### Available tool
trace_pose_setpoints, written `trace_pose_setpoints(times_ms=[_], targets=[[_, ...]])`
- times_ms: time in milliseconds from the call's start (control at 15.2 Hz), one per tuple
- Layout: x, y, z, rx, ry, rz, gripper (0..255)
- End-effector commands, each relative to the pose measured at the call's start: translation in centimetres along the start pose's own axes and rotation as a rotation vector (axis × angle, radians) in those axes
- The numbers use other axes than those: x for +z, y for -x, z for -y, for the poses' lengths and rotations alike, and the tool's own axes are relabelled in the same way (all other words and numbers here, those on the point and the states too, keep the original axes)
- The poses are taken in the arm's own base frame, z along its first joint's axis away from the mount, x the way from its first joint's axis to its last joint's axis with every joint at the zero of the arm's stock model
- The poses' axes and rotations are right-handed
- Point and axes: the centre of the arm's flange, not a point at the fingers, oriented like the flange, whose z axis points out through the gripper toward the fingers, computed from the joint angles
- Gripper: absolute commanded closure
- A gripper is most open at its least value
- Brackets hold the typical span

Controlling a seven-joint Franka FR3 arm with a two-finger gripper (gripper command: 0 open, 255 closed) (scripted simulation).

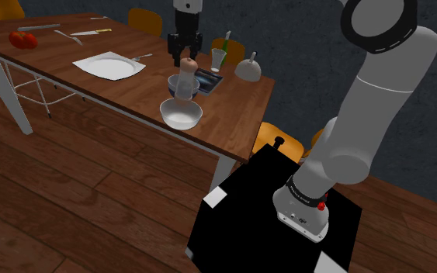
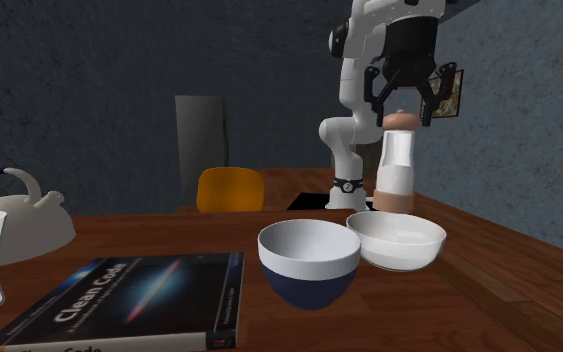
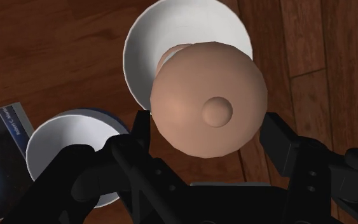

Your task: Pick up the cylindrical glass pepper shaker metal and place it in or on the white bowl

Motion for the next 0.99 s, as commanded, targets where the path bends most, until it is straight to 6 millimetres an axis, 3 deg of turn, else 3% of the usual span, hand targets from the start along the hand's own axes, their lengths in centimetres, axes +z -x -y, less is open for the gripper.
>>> trace_pose_setpoints(times_ms=[0, 330, 858, 924], targets=[[1.1, -0.1, 0.0, 0.0, 0.0, -0.001, 255], [3.5, -0.3, 0.0, 0.0, 0.0, -0.001, 255], [3.5, -0.3, 0.0, 0.0, 0.0, -0.001, 255], [3.5, -0.3, 0.0, 0.0, 0.0, -0.001, 0]])
